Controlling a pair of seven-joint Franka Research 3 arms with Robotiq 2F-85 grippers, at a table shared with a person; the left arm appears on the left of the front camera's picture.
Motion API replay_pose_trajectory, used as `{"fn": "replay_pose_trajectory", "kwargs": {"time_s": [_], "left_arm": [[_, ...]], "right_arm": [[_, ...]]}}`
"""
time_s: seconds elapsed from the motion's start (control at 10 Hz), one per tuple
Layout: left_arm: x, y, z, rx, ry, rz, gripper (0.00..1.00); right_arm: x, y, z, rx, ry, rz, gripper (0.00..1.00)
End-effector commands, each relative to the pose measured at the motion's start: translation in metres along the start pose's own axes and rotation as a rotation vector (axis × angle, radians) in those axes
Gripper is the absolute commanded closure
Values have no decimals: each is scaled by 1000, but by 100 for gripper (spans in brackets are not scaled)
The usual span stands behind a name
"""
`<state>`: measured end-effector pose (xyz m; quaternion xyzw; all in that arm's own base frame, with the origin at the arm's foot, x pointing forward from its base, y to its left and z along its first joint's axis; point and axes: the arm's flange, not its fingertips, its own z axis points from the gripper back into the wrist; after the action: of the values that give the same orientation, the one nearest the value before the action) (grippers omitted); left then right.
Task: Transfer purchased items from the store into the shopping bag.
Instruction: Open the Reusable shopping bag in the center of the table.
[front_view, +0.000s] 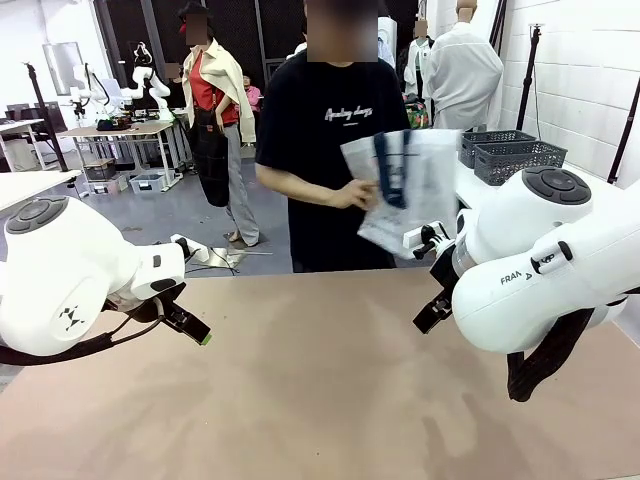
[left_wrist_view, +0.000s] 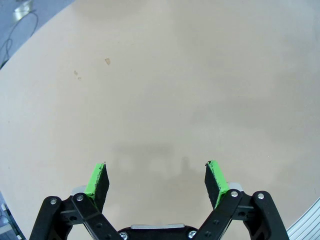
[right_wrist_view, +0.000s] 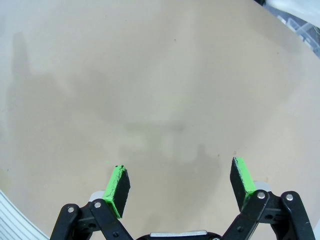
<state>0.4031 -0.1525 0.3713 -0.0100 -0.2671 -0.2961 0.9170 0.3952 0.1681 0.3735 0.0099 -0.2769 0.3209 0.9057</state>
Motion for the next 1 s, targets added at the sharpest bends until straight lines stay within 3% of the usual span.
{"fn": "replay_pose_trajectory", "kwargs": {"time_s": [0.0,0.9], "left_arm": [[0,1,0,0,0,3,0],[0,1,0,0,0,3,0]], "right_arm": [[0,0,0,0,0,0,0],[0,0,0,0,0,0,0]]}}
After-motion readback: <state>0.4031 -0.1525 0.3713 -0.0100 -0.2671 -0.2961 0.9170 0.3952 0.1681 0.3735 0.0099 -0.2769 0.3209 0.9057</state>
